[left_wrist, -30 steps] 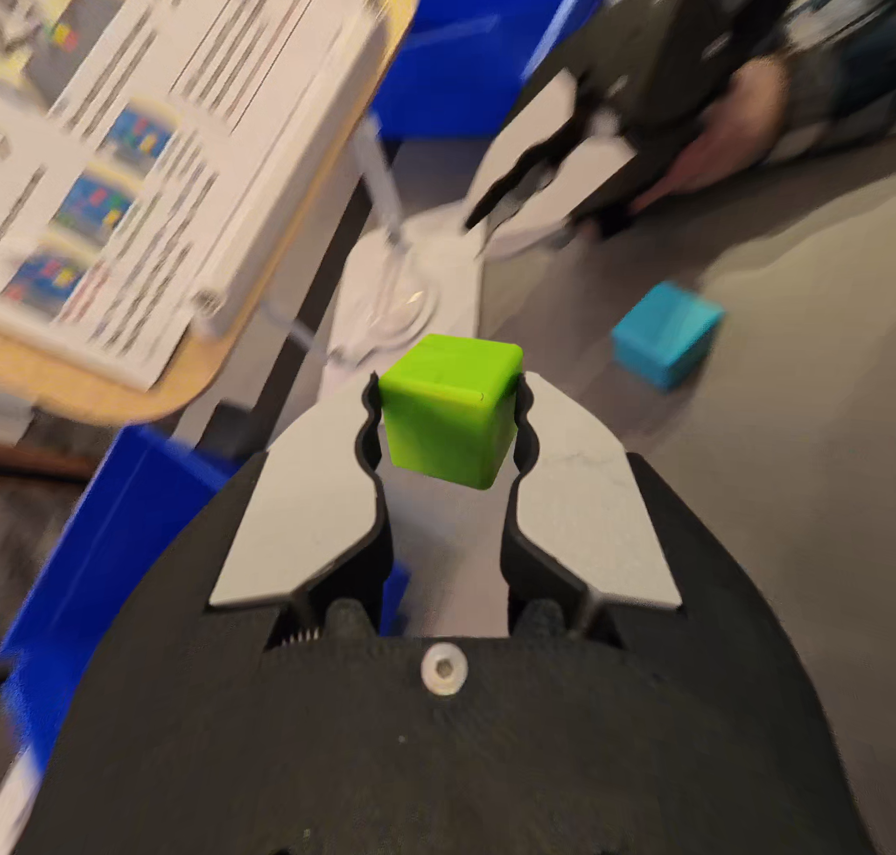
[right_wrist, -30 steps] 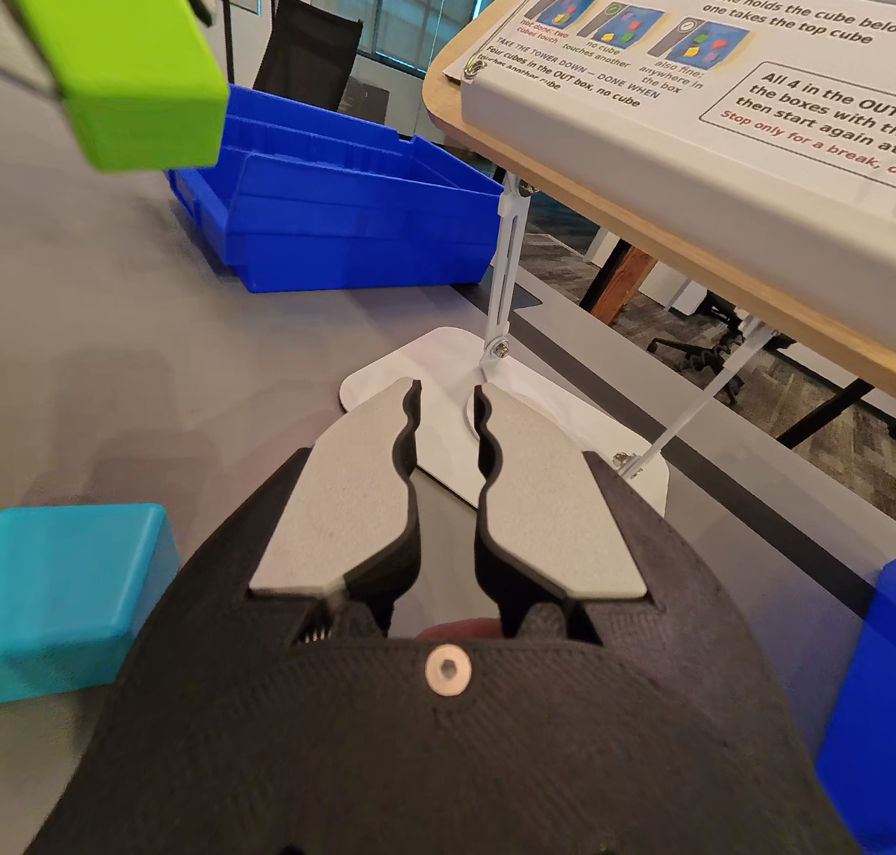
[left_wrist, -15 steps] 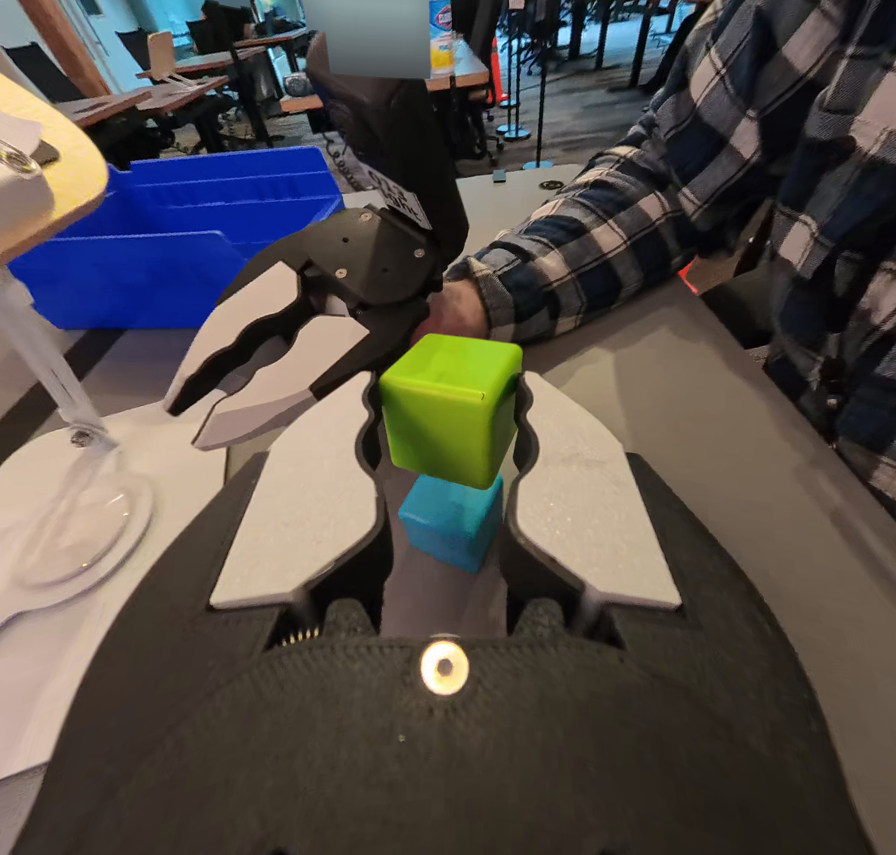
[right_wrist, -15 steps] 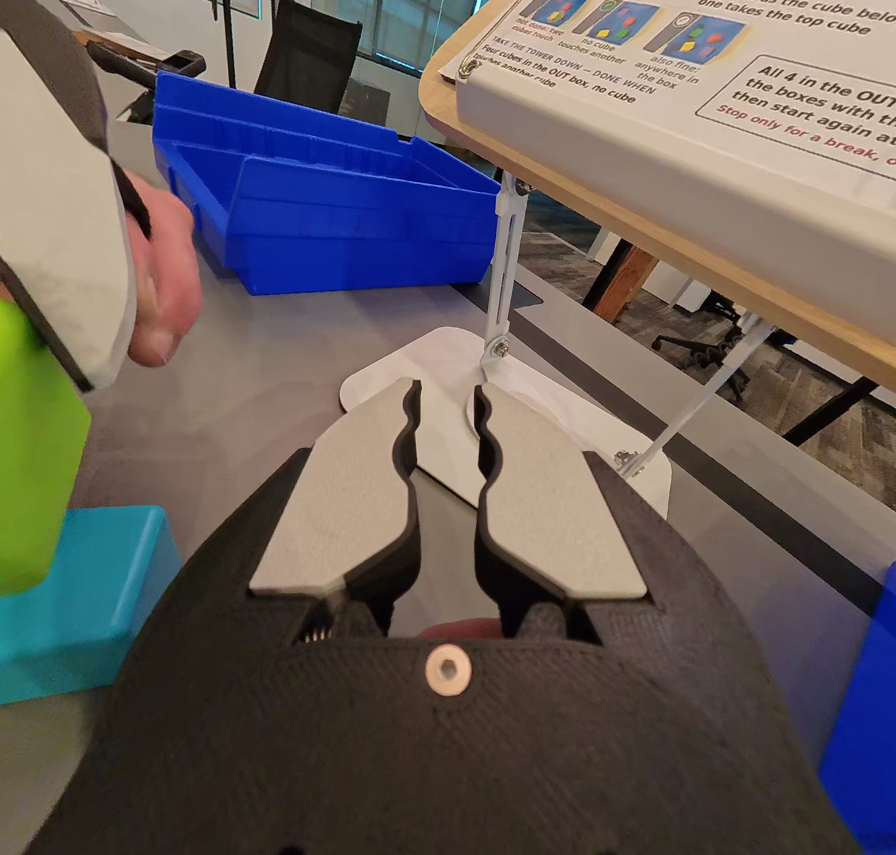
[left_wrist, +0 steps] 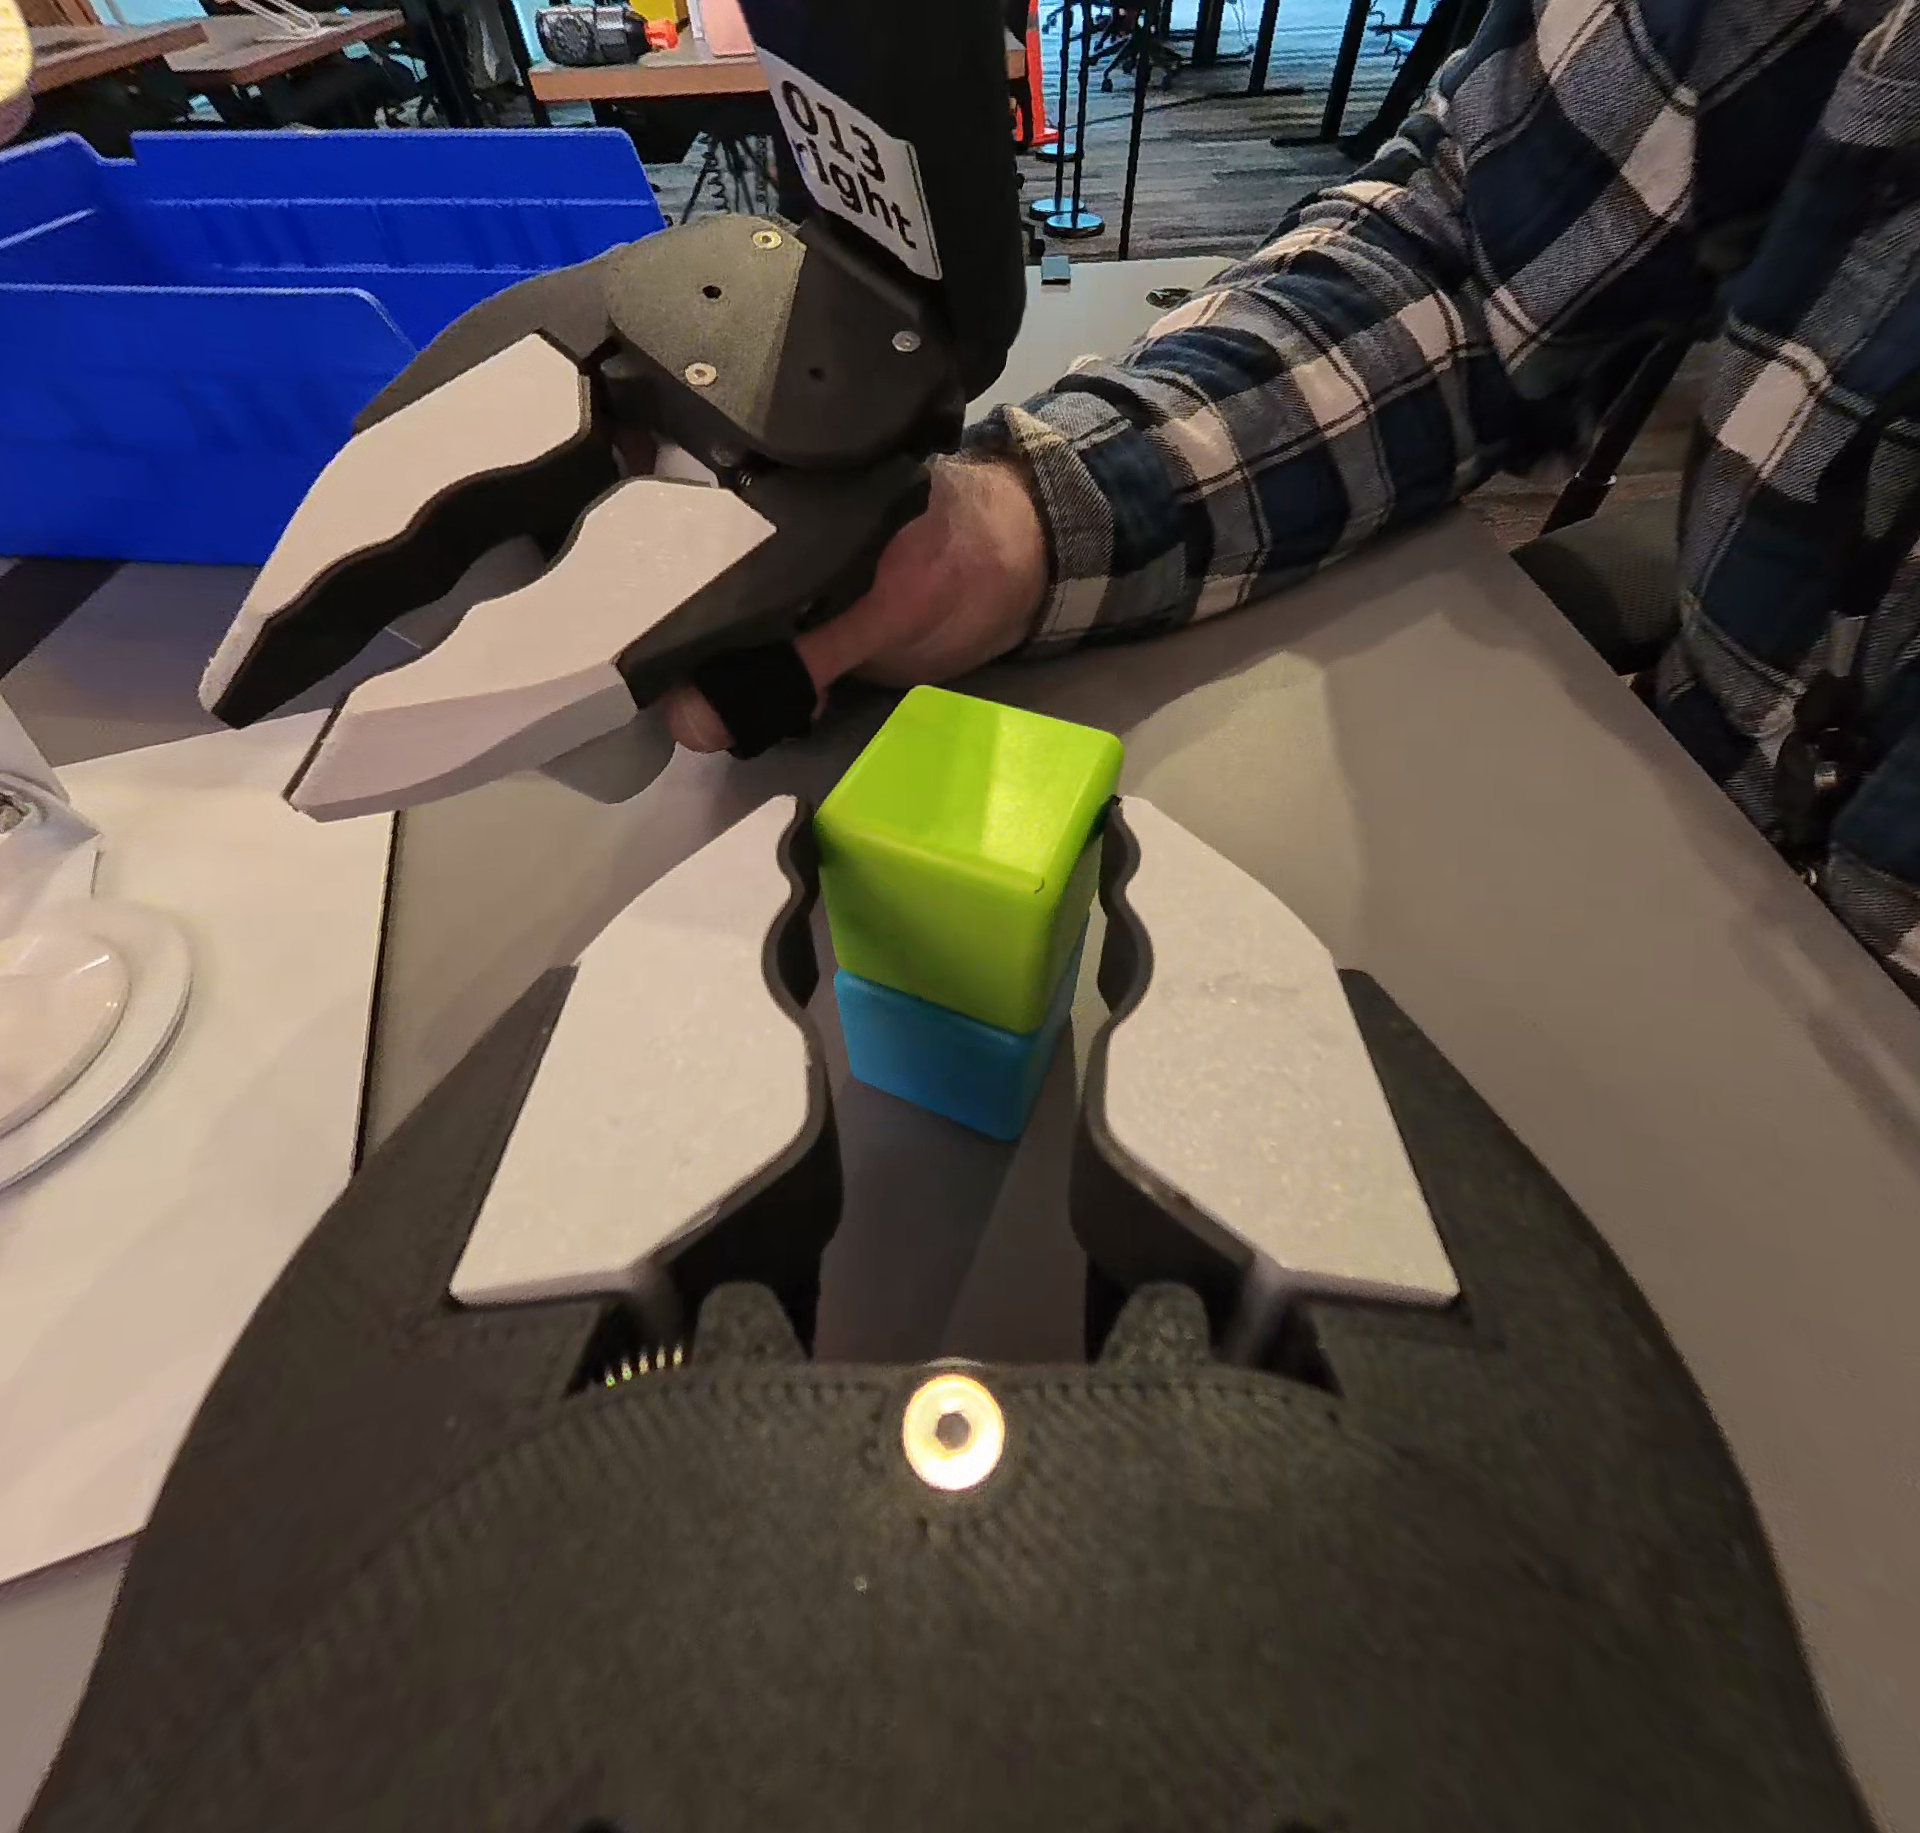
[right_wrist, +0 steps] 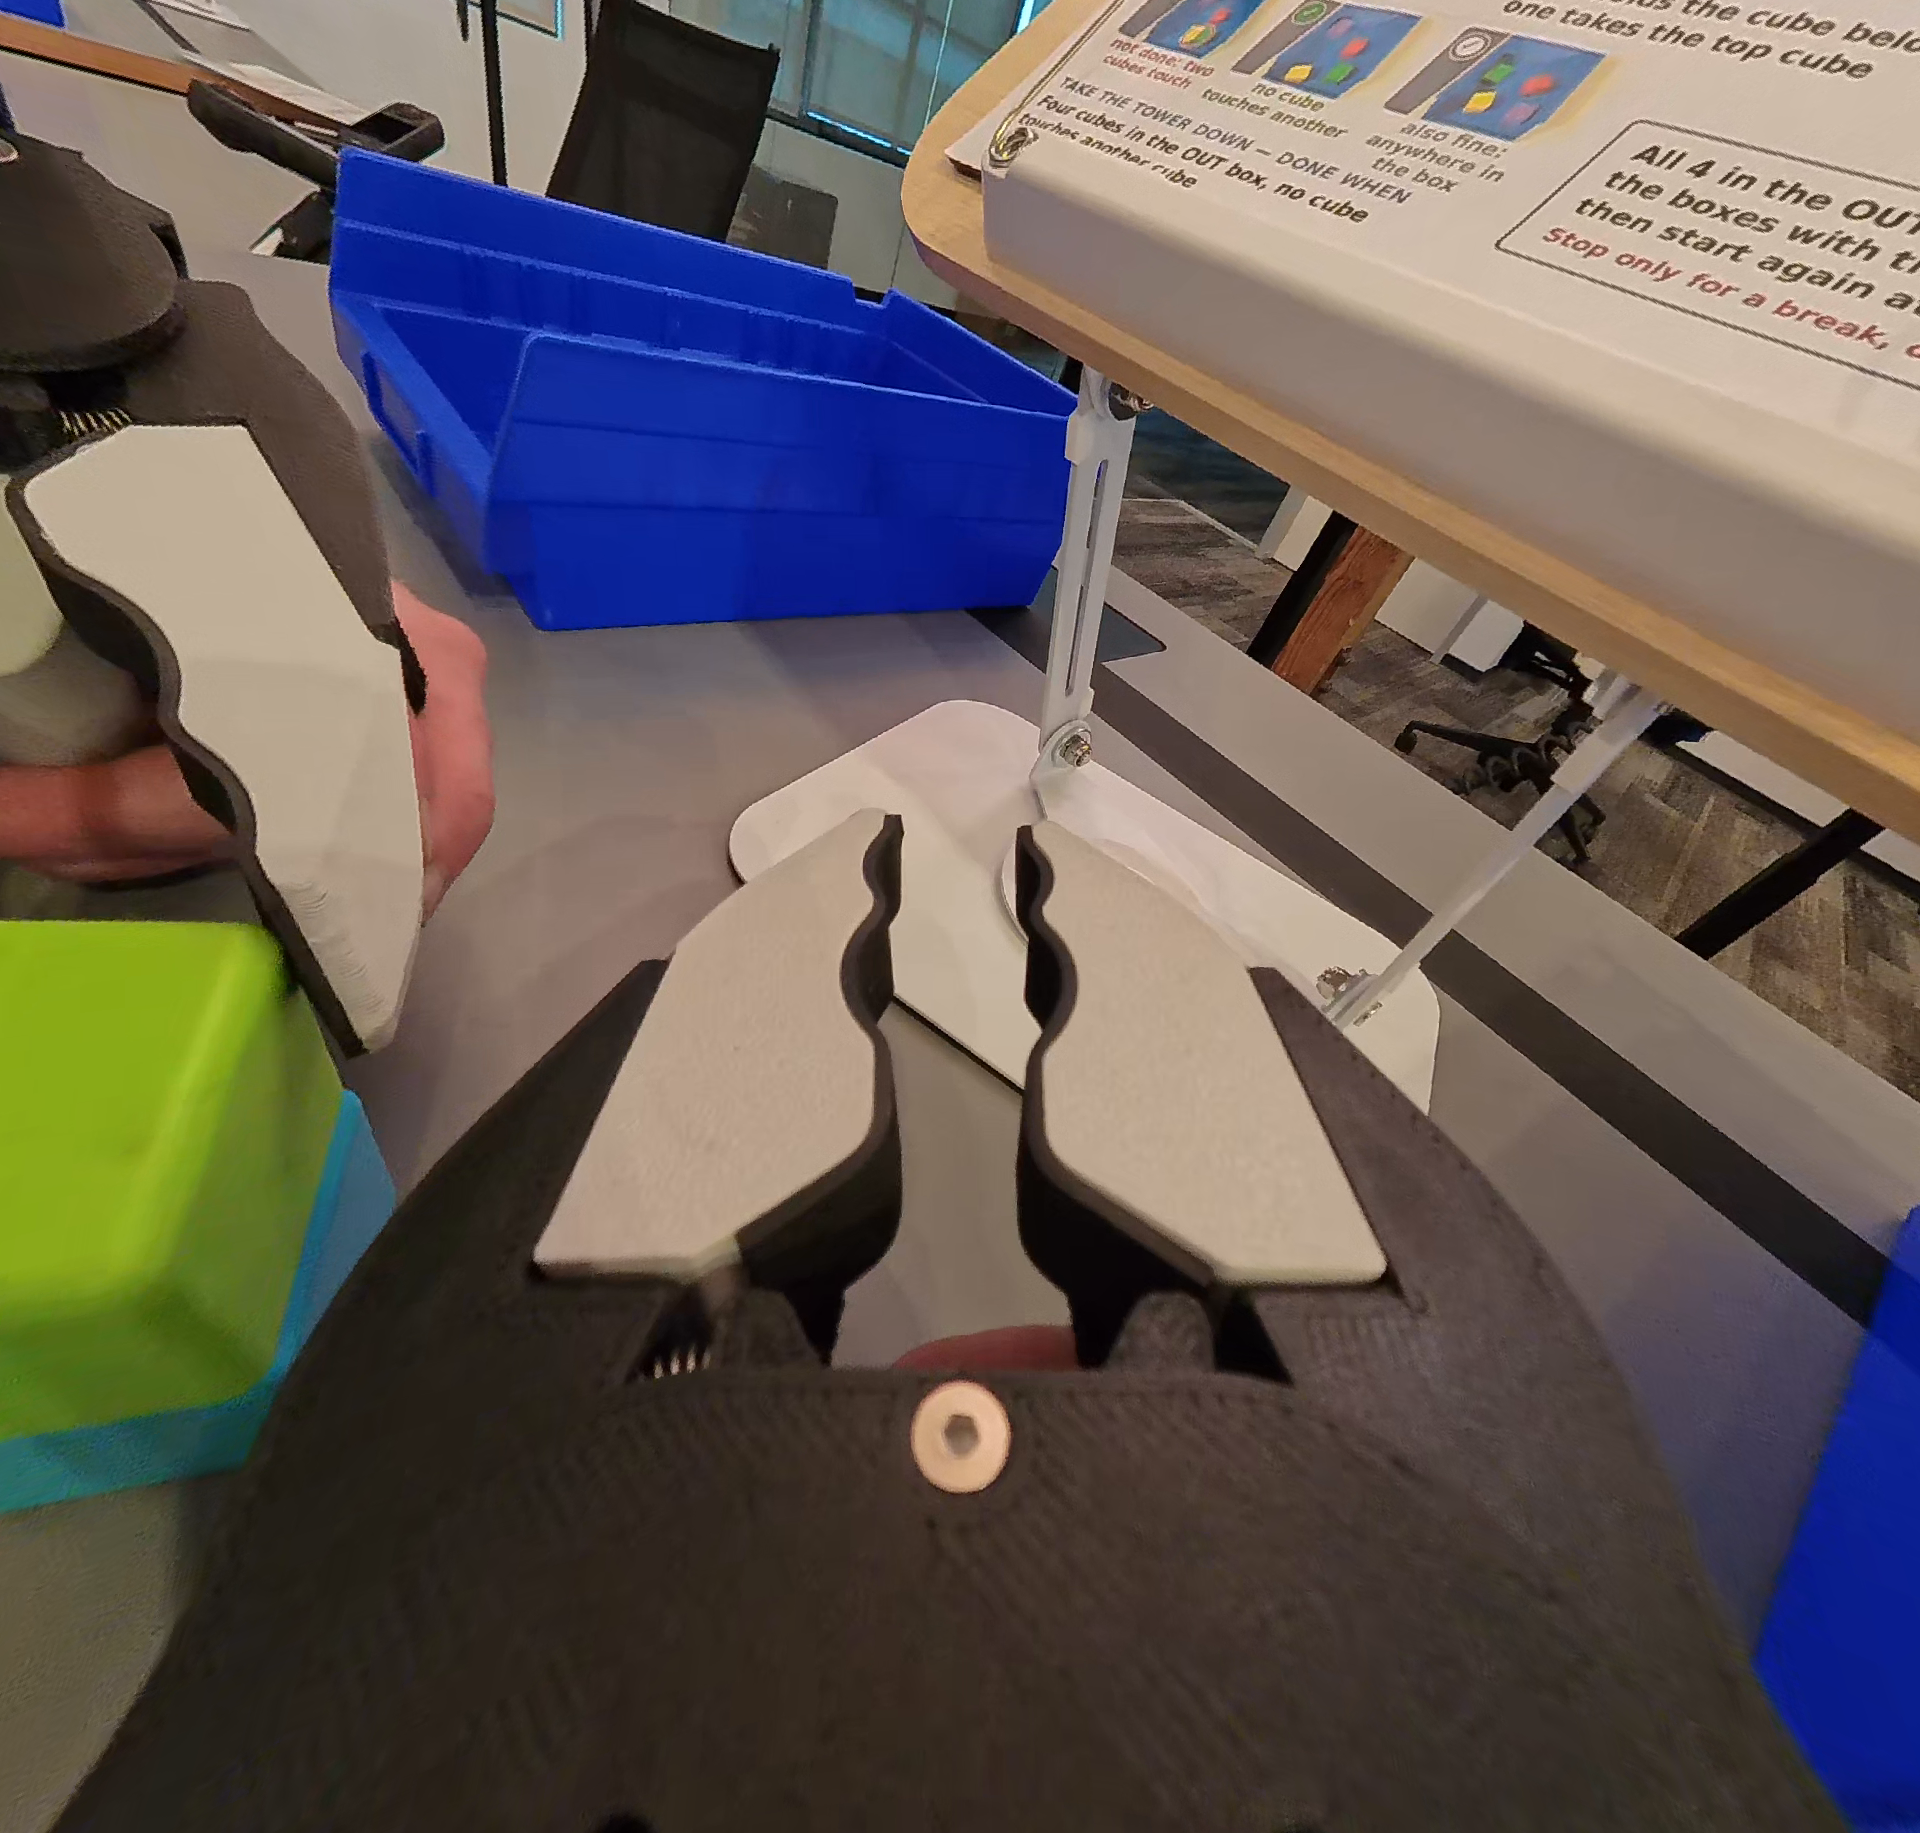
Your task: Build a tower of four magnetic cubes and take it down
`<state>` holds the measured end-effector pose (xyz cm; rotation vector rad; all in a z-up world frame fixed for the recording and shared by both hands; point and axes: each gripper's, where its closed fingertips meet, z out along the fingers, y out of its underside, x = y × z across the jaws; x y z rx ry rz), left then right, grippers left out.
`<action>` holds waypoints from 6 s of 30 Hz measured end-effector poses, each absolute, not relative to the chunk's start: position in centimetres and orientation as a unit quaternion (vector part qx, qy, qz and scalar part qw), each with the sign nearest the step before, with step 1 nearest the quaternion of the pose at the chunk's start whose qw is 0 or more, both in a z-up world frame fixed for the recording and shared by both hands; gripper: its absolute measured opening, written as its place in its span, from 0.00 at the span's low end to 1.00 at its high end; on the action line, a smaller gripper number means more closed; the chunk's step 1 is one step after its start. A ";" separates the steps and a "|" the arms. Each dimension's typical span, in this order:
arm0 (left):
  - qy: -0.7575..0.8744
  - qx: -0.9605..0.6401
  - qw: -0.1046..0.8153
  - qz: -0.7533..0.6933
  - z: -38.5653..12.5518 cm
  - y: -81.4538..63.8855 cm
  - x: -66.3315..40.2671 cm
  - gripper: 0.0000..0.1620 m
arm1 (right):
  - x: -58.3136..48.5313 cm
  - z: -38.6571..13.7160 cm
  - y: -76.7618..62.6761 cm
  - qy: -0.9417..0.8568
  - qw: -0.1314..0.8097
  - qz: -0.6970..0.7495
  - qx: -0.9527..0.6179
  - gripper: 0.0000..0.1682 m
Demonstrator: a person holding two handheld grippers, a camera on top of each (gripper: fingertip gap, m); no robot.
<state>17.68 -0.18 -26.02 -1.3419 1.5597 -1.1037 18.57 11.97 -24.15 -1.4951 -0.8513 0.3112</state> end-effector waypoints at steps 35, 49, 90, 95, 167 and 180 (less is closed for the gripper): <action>0.549 -0.756 0.357 -0.024 -23.1 23.8 -4.9 0.33 | 18.4 -24.3 11.9 -0.380 0.637 0.135 -0.657 0.12; 0.553 -0.804 0.203 0.075 -30.3 28.7 -8.6 0.38 | 18.3 -24.4 11.9 -0.382 0.636 0.135 -0.656 0.13; 0.576 -0.705 0.409 -0.058 -20.2 9.1 3.8 0.32 | 18.4 -24.3 12.0 -0.377 0.637 0.139 -0.658 0.13; 0.592 -0.676 0.416 -0.139 -21.8 6.5 8.3 0.32 | 18.4 -24.3 12.0 -0.376 0.637 0.140 -0.658 0.13; 0.626 -0.744 0.193 0.131 -24.9 31.9 -10.0 0.37 | 18.4 -24.4 11.9 -0.381 0.631 0.148 -0.659 0.13; 0.637 -0.733 0.042 0.234 -30.7 37.3 -14.0 0.38 | 18.3 -24.2 11.7 -0.384 0.634 0.155 -0.653 0.13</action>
